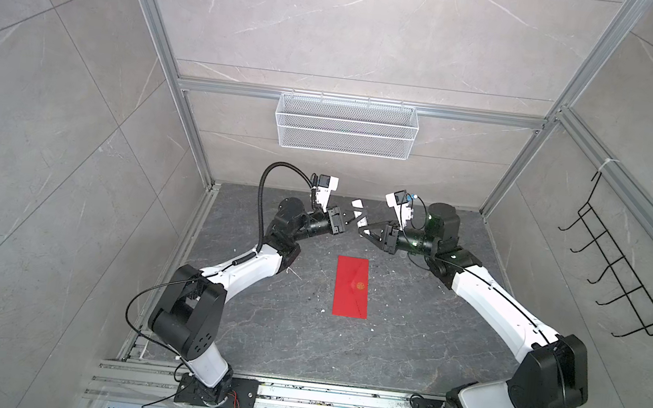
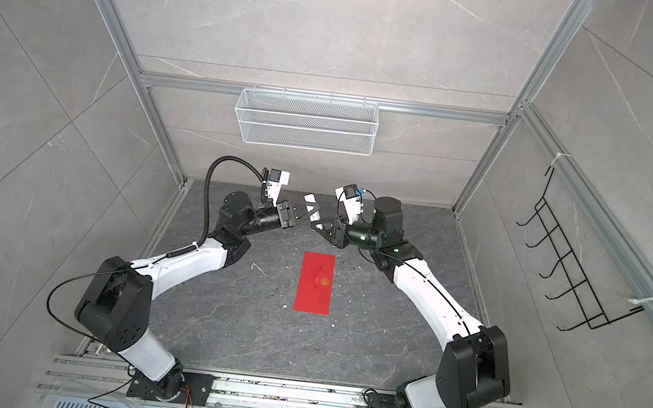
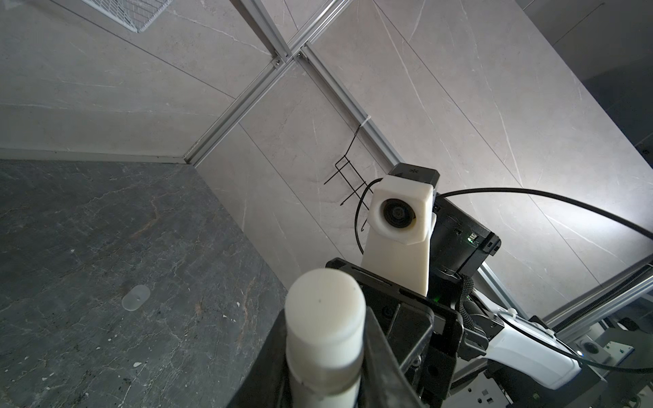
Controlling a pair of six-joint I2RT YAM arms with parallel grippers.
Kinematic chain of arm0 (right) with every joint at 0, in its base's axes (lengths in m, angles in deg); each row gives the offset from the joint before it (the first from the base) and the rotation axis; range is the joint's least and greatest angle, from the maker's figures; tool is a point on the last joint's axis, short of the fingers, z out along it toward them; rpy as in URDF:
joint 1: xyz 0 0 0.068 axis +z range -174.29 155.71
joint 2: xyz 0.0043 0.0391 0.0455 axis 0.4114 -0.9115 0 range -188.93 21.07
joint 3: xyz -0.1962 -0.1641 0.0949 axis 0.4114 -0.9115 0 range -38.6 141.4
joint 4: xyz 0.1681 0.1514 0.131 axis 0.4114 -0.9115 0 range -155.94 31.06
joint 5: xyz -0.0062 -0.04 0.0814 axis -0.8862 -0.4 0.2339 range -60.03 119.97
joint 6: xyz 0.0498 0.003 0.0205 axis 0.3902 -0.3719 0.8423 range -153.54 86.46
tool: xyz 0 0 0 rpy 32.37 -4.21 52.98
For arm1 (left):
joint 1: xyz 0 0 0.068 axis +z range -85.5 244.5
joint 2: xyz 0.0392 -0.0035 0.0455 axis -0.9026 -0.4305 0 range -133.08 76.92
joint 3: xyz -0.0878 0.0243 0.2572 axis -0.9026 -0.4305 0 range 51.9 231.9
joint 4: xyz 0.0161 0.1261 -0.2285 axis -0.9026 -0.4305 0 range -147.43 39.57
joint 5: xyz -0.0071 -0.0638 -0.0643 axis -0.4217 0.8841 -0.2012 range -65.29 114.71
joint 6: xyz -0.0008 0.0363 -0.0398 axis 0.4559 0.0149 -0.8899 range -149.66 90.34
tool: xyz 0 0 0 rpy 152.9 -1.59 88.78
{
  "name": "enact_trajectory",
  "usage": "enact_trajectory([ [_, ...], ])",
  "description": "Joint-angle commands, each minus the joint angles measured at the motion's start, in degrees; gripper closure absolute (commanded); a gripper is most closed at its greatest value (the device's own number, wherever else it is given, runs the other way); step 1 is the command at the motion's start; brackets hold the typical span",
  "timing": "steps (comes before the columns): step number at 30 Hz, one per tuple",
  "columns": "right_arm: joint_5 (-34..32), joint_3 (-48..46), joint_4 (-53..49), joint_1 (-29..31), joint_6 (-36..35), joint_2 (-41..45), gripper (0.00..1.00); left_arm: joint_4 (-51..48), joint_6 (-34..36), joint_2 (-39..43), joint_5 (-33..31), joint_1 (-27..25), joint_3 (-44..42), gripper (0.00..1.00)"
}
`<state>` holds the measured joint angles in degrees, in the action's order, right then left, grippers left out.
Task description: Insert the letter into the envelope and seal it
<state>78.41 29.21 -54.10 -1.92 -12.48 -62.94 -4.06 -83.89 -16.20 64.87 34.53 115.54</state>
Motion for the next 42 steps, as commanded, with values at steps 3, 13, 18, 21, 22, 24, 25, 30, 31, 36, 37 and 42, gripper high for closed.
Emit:
enact_trajectory([
  [3, 0.66, -1.54, 1.13, -0.02, 1.42, 0.34, 0.58, 5.56, -0.35, 0.22, -0.87, -0.17, 0.29, 1.0],
  [13, 1.37, -2.9, 1.9, -0.05, 2.14, 0.59, 0.66, 5.74, -0.49, 0.06, -1.21, -0.14, 0.23, 1.0],
  [18, 0.8, -2.57, 2.19, 0.0, 2.41, 0.64, 0.8, 5.25, -0.41, -0.09, -1.14, -0.17, 0.09, 1.0],
  [21, -0.42, -2.35, 1.87, -0.05, 2.41, 0.95, 0.87, 4.33, 0.2, 0.03, -1.18, -0.17, 0.04, 1.0],
  [22, -1.23, -2.2, 1.35, -0.05, 2.36, 1.13, 0.89, 3.68, 0.67, 0.17, -1.16, -0.17, 0.04, 1.0],
  [24, -3.55, -1.37, -0.69, 0.0, 1.77, 1.49, 0.92, 1.84, 1.93, 0.44, -1.36, -0.17, 0.02, 1.0],
  [25, -5.09, -1.06, -1.7, -0.06, 1.38, 1.82, 0.94, 0.91, 2.69, 0.63, -1.59, -0.25, 0.05, 1.0],
  [30, -15.2, 0.17, -6.3, 0.49, -0.36, 3.56, 1.0, -4.02, 6.33, 1.45, -3.05, -0.5, -0.05, 1.0],
  [31, -18.02, 0.79, -7.93, 0.98, -1.28, 3.87, 1.0, -4.75, 6.93, 1.54, -3.32, -0.6, 0.0, 1.0],
  [36, -42.53, 6.09, -18.4, 8.07, -8.83, 3.78, 1.0, -8.67, 9.53, 1.86, -4.87, -1.12, 0.25, 1.0],
  [37, -47.69, 7.36, -20.07, 9.77, -10.18, 3.31, 1.0, -9.32, 10.07, 1.89, -5.13, -1.29, 0.33, 1.0],
  [42, -74.85, 14.11, -26.4, 19.89, -15.51, -1.64, 1.0, -12.79, 12.61, 1.98, -6.4, -2.15, 0.98, 1.0],
])
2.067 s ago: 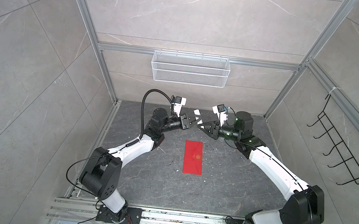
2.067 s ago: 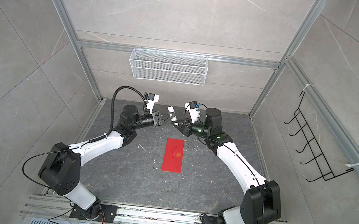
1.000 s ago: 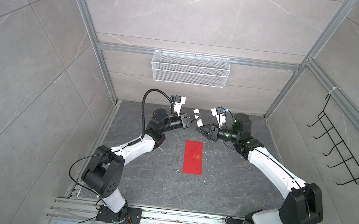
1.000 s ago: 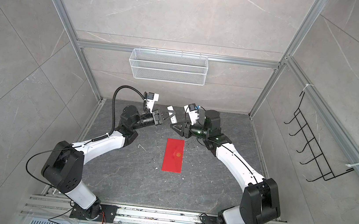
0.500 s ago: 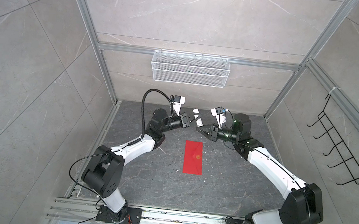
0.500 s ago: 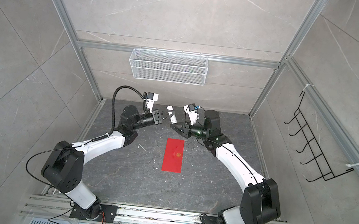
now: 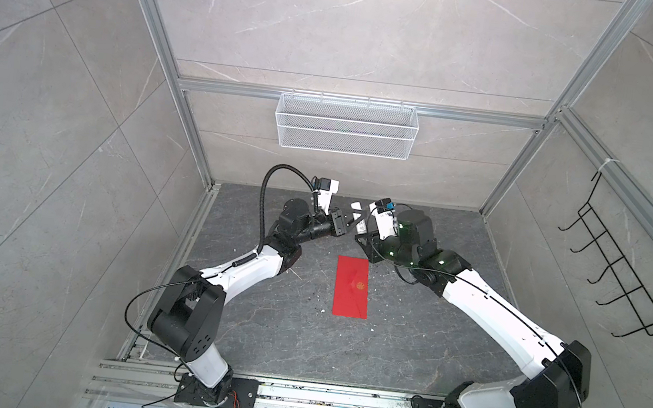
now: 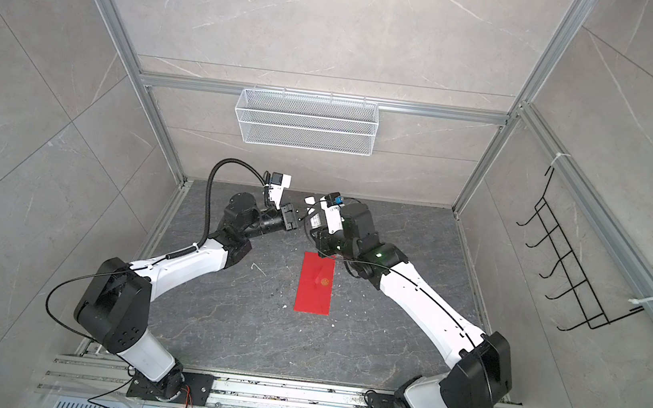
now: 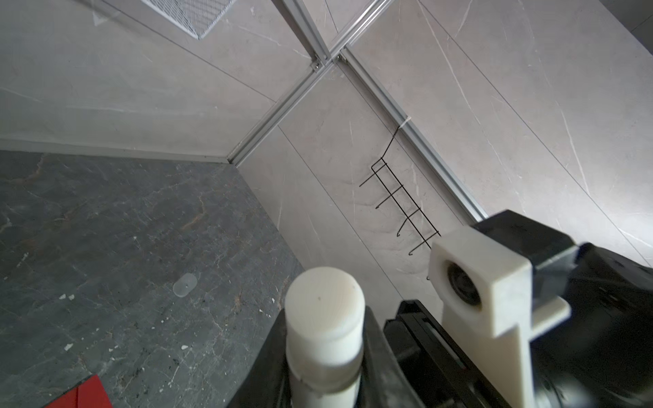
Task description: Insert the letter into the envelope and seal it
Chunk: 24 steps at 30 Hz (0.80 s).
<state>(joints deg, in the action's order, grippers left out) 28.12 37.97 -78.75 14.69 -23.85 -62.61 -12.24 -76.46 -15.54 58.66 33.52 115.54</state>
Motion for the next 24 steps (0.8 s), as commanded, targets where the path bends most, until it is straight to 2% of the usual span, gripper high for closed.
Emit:
enact_trajectory([
  [1, -29.44, 6.29, -2.18, 4.89, -5.13, -3.24, 1.0, -4.92, 5.34, 1.35, -0.29, -1.21, 1.05, 1.0],
  [4, -45.32, 8.61, -2.2, 9.9, -9.48, -7.7, 1.0, -5.05, 5.3, 1.28, -0.4, -1.36, 1.13, 1.0],
  [6, -52.38, 9.78, -1.49, 11.97, -12.45, -10.44, 1.0, -4.99, 5.32, 1.37, -0.6, -1.36, 1.1, 1.0],
  [8, -55.45, 10.58, -1.37, 12.94, -14.74, -12.28, 1.0, -5.27, 5.4, 1.41, -0.68, -1.36, 1.14, 1.0],
  [12, -52.44, 9.93, -1.23, 13.05, -14.64, -11.78, 1.0, -5.45, 5.36, 1.41, -0.71, -1.34, 1.4, 1.0],
  [13, -50.09, 9.16, -0.45, 12.84, -14.46, -10.99, 0.99, -5.3, 5.35, 1.41, -0.66, -1.36, 1.4, 1.0],
  [16, -36.33, 6.48, 0.7, 10.76, -13.27, -6.99, 0.81, -3.52, 4.32, 1.5, 0.04, -1.19, 1.07, 1.0],
  [22, 7.94, 1.17, 1.49, -1.34, -7.63, 0.52, 0.39, 0.89, 0.44, 1.5, 3.3, -0.1, 1.19, 1.0],
  [24, 20.59, -0.6, 3.27, -5.75, -5.58, 1.9, 0.35, 3.02, -1.3, 1.41, 4.28, 0.44, 0.88, 1.0],
])
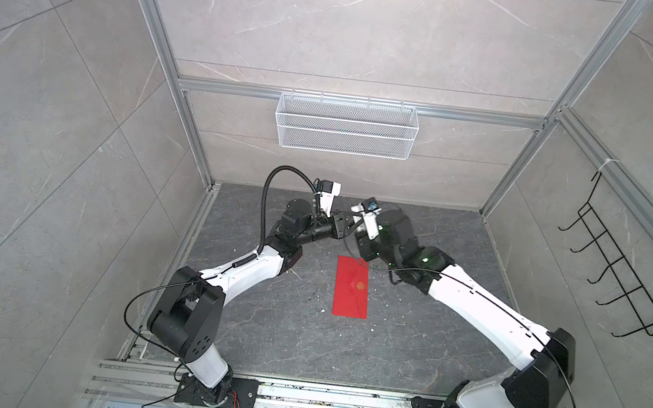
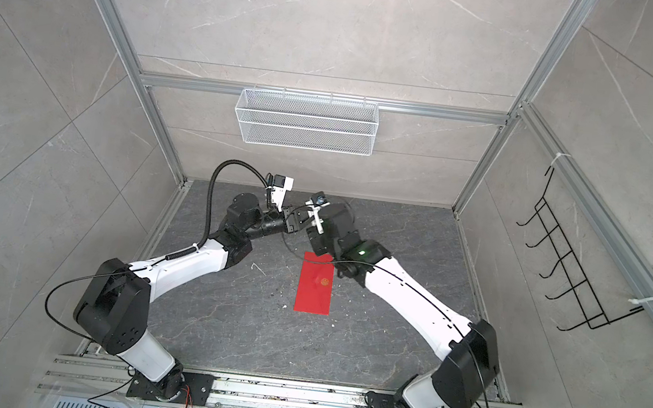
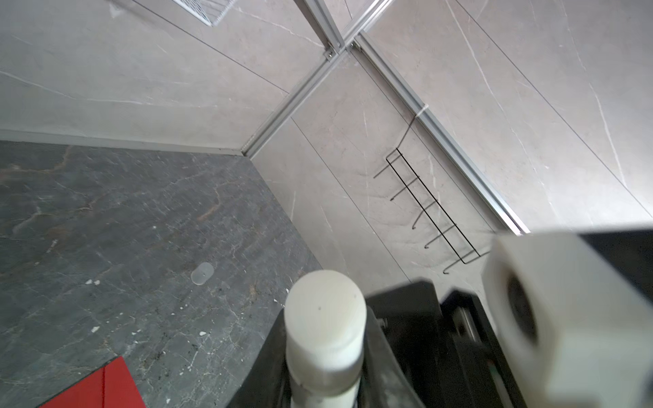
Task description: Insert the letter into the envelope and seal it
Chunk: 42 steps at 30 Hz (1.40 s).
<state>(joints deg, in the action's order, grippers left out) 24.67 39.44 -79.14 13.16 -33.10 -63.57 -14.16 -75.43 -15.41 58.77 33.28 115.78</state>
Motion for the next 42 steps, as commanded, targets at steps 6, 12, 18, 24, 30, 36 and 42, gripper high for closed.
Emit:
enact_trajectory([
  [6, 51.42, -8.91, 14.34, -14.65, 11.59, 4.67, 0.34, 9.27, -6.07, 1.03, 6.7, 1.65, 0.46, 1.0],
  [12, 62.36, -13.21, 27.96, -19.15, 22.14, 2.81, 0.41, 11.05, -7.88, 0.58, 7.81, 1.63, 0.66, 1.0],
  [18, 64.73, -12.76, 30.58, -19.24, 24.25, 0.65, 0.46, 11.53, -8.42, 0.06, 8.01, 1.65, 0.64, 1.0],
  [24, 67.06, -12.46, 32.99, -19.16, 26.33, -0.85, 0.54, 12.75, -9.72, -0.87, 8.12, 1.6, 1.07, 1.0],
  [30, 67.62, -12.28, 33.89, -19.05, 27.25, -1.62, 0.65, 13.03, -10.19, -1.15, 8.17, 1.65, 1.25, 1.0],
  [36, 67.8, -12.15, 34.25, -18.73, 27.68, -2.23, 0.72, 12.84, -10.12, -1.27, 8.04, 1.65, 1.34, 1.0],
  [42, 66.31, -12.0, 34.16, -18.56, 28.26, -2.08, 0.9, 12.25, -9.83, -1.12, 7.87, 1.67, 1.18, 1.0],
])
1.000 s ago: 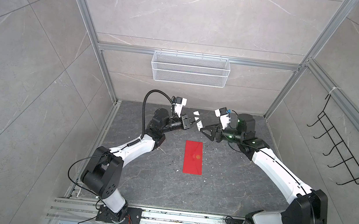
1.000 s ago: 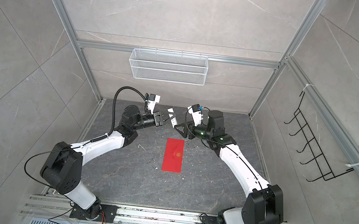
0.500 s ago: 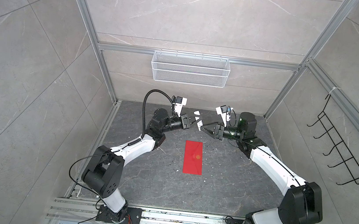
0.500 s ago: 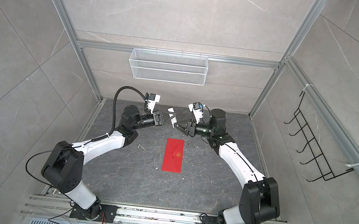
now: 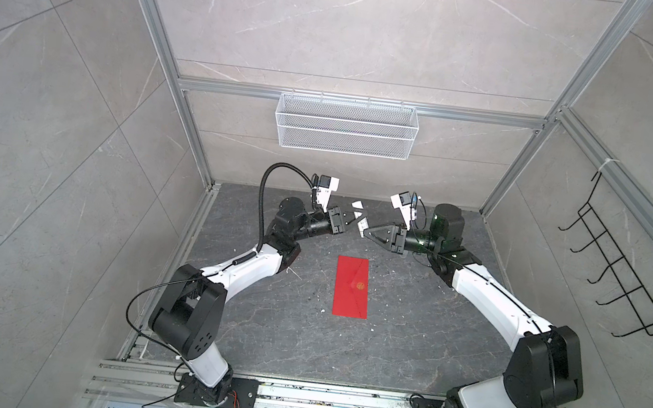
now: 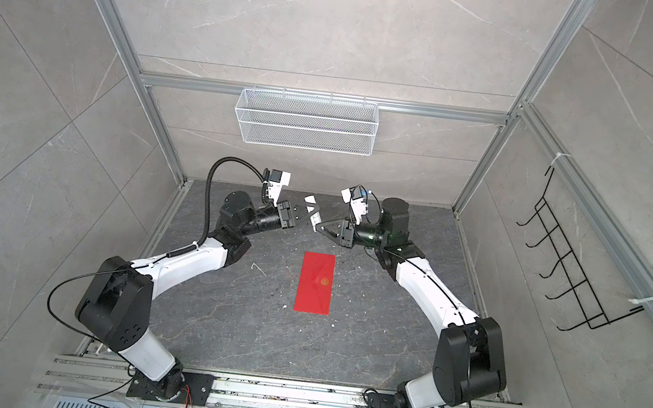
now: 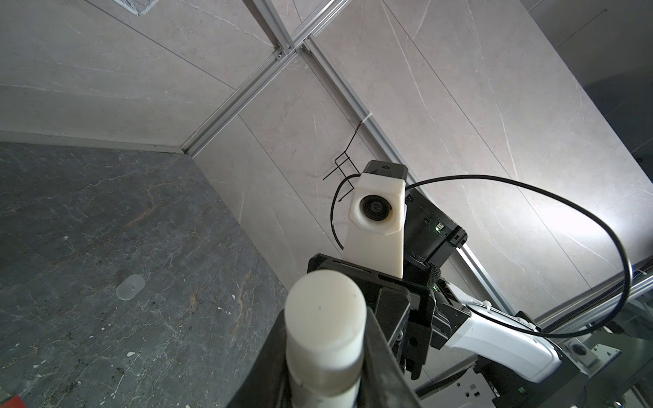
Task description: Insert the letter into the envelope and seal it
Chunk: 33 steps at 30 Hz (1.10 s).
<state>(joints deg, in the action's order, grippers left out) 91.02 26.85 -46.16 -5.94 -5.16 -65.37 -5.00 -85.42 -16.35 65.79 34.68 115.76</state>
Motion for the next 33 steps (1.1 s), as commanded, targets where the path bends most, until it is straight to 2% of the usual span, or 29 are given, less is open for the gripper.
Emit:
enact_trajectory([
  [1, -0.69, 0.65, 0.89, 0.6, 0.19, -0.08, 0.92, 2.81, 0.37, -0.15, 0.93, 0.22, 1.12, 1.0],
  [5, -5.79, 0.94, -2.58, 0.88, -1.9, 1.23, 1.0, 1.14, 1.75, 0.42, 0.34, 0.2, 0.93, 1.0],
  [9, -16.73, 2.29, -11.08, 3.38, -9.08, 4.03, 1.0, -0.88, 3.32, 0.94, -0.19, 0.23, 0.92, 1.0],
  [12, -30.46, 4.53, -18.75, 7.62, -15.46, 5.67, 1.0, -2.24, 4.27, 1.16, -0.7, 0.21, 0.96, 1.0],
  [16, -54.89, 7.97, -25.97, 16.07, -23.06, 5.91, 1.0, -3.15, 4.87, 1.25, -1.09, 0.21, 0.83, 1.0],
  [20, -76.38, 11.05, -28.52, 23.52, -27.57, 3.69, 1.0, -4.03, 5.31, 1.4, -1.48, 0.21, 0.83, 1.0],
  [27, -106.07, 17.07, -28.46, 34.33, -36.8, -5.11, 1.0, -4.73, 5.58, 1.52, -2.14, 0.16, 0.9, 1.0],
  [30, -112.49, 19.39, -28.41, 36.39, -39.69, -8.84, 1.0, -4.87, 5.67, 1.52, -2.35, 0.16, 0.83, 1.0],
  [33, -111.24, 19.63, -28.7, 36.51, -39.25, -9.11, 1.0, -4.94, 5.73, 1.52, -2.39, 0.19, 0.86, 1.0],
])
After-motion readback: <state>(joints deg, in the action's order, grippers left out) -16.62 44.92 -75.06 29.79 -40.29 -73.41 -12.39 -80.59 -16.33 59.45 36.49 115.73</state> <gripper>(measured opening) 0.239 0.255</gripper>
